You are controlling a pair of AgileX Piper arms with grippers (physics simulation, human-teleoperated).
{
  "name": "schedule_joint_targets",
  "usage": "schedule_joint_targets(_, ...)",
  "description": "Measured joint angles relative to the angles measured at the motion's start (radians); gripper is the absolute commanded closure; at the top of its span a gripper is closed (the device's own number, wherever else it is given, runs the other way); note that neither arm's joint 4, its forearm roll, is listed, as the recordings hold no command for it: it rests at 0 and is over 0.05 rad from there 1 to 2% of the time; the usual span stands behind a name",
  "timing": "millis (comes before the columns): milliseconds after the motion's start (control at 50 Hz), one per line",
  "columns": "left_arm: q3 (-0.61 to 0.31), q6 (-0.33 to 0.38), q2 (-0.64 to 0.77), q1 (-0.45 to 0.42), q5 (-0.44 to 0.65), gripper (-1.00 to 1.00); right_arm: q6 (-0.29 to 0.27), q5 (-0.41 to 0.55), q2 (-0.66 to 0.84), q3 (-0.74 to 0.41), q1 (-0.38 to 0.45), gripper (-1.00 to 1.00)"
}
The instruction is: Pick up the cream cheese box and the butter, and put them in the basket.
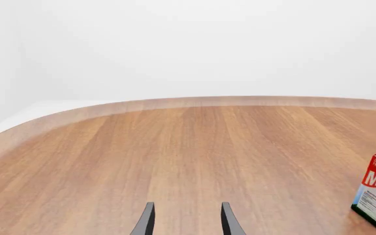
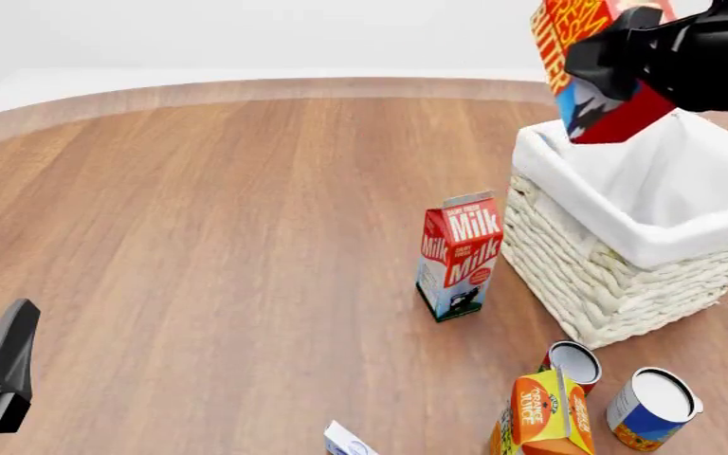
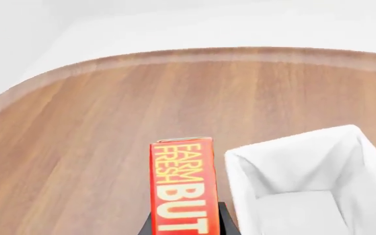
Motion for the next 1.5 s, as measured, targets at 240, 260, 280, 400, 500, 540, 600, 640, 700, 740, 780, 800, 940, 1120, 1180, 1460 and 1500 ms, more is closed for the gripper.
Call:
schedule_joint_targets(240,0.000,0.000,0.000,0.000,0.000,-1.00,0.112,-0.003,-0.010,0.006,-0.057,1.00)
schedule_joint_targets(260,0.000,0.000,0.000,0.000,0.000,-1.00,0.122,-0.004,-0.011,0.007,-0.061,1.00)
schedule_joint_targets(280,0.000,0.000,0.000,0.000,0.000,-1.00,0.131,-0.006,-0.013,0.008,-0.065,1.00)
schedule_joint_targets(400,0.000,0.000,0.000,0.000,0.000,-1.00,0.179,-0.014,-0.022,0.021,-0.086,1.00)
schedule_joint_targets(500,0.000,0.000,0.000,0.000,0.000,-1.00,0.203,-0.022,-0.021,0.035,-0.107,1.00)
schedule_joint_targets(540,0.000,0.000,0.000,0.000,0.000,-1.00,0.208,-0.025,-0.019,0.040,-0.118,1.00)
schedule_joint_targets(600,0.000,0.000,0.000,0.000,0.000,-1.00,0.212,-0.027,-0.012,0.046,-0.137,1.00)
schedule_joint_targets(640,0.000,0.000,0.000,0.000,0.000,-1.00,0.213,-0.023,-0.008,0.047,-0.151,1.00)
schedule_joint_targets(700,0.000,0.000,0.000,0.000,0.000,-1.00,0.212,-0.015,-0.003,0.047,-0.172,1.00)
schedule_joint_targets(740,0.000,0.000,0.000,0.000,0.000,-1.00,0.212,-0.009,0.001,0.046,-0.186,1.00)
schedule_joint_targets(780,0.000,0.000,0.000,0.000,0.000,-1.00,0.214,-0.005,0.004,0.046,-0.199,1.00)
schedule_joint_targets(800,0.000,0.000,0.000,0.000,0.000,-1.00,0.215,-0.004,0.006,0.047,-0.204,1.00)
schedule_joint_targets(940,0.000,0.000,0.000,0.000,0.000,-1.00,0.226,0.004,0.016,0.050,-0.237,1.00)
schedule_joint_targets(1120,0.000,0.000,0.000,0.000,0.000,-1.00,0.249,0.006,0.014,0.071,-0.252,1.00)
schedule_joint_targets(1180,0.000,0.000,0.000,0.000,0.000,-1.00,0.258,0.004,0.011,0.079,-0.253,1.00)
schedule_joint_targets(1460,0.000,0.000,0.000,0.000,0.000,-1.00,0.263,-0.019,0.023,0.100,-0.269,1.00)
schedule_joint_targets(1500,0.000,0.000,0.000,0.000,0.000,-1.00,0.259,-0.022,0.030,0.099,-0.273,1.00)
